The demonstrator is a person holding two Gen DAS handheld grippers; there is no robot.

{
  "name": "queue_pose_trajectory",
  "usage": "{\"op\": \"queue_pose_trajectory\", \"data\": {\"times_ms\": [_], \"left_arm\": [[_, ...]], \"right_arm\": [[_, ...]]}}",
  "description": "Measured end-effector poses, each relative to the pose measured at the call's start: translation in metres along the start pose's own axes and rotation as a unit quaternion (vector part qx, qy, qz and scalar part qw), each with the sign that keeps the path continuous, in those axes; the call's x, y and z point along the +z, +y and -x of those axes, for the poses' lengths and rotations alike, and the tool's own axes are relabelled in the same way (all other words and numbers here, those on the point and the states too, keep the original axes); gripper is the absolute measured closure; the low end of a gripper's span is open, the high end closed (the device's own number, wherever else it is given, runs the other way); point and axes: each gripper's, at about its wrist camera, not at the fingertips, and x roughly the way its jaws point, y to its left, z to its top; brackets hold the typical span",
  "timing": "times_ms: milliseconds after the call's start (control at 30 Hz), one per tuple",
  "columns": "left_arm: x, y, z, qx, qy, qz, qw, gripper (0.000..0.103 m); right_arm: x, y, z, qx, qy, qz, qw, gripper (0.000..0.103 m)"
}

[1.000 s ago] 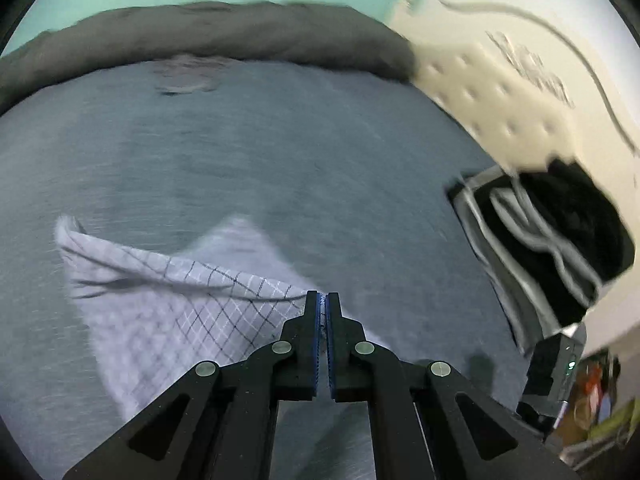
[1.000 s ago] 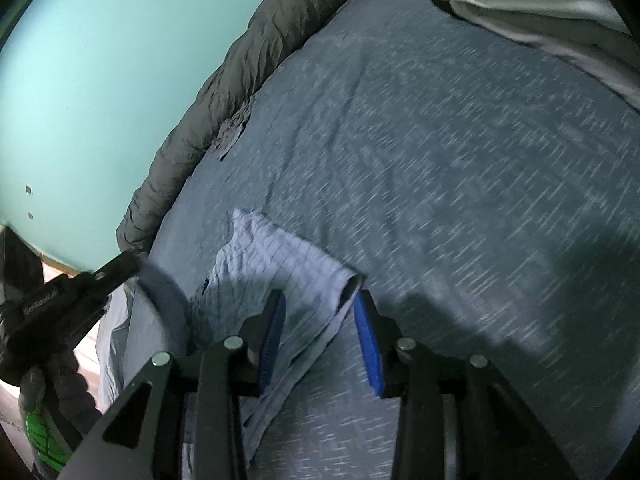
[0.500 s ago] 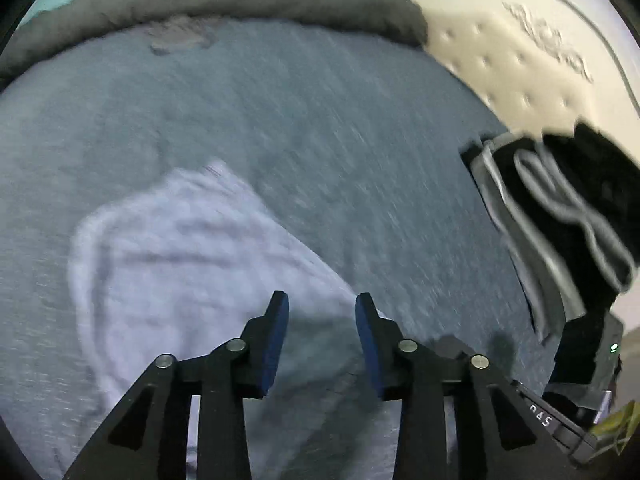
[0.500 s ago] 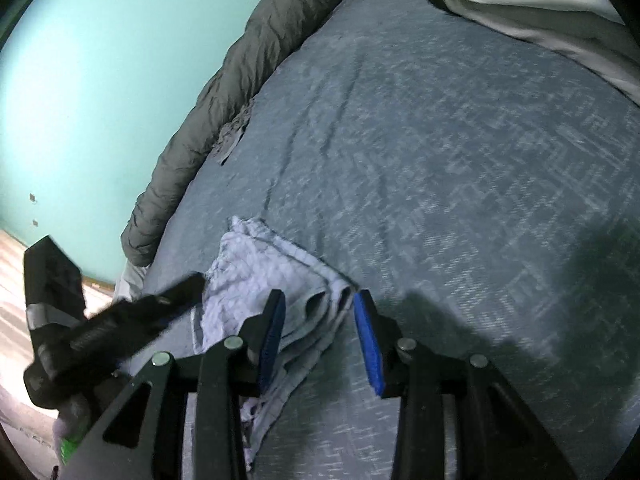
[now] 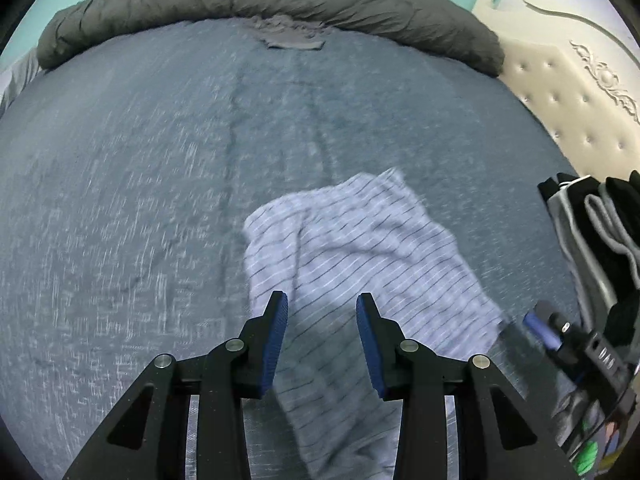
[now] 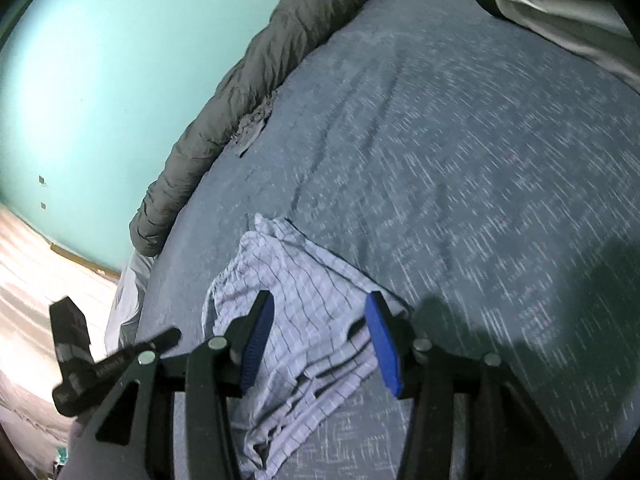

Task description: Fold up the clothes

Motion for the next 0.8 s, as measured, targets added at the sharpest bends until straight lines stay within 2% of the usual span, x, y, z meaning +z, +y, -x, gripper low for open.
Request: {"op": "queue_pose_trajectory", "data": {"times_ms": [233,333,433,500,667,800], "left_arm": [[-0.011,0.020,-0.013,-0.001,0.010,0.006,0.9999,0.064],[-0.013,0.026,-0.013,-0.002,0.009,0.008,0.9999,0.064],[-0.015,0.028,-0.011,-0.005,0.009,0.009,0.9999,0.064],[-0.016,0.028,-0.010,-0.007,0.010,0.008,0.9999,0.064],[-0.018,0.030,-0.007,-0.007,0.010,0.006,0.9999,0.064],[-0.019,0.031,-0.009,-0.007,0.014,0.006,0.9999,0.064]], "right_arm": [[-0.003,0.005,-0.023,-0.035,0.024,0.031,0.999,0.055],[-0.007,0.002,-0.028,-0.046,0.032,0.032,0.998,0.059],[-0.010,0.000,-0.035,-0.057,0.041,0.038,0.997,0.067],[-0.012,-0.001,-0.038,-0.068,0.045,0.043,0.996,0.079],[-0.010,-0.012,-0.036,-0.074,0.042,0.030,0.996,0.096],[-0.008,-0.011,-0.028,-0.064,0.031,0.029,0.997,0.101]]}}
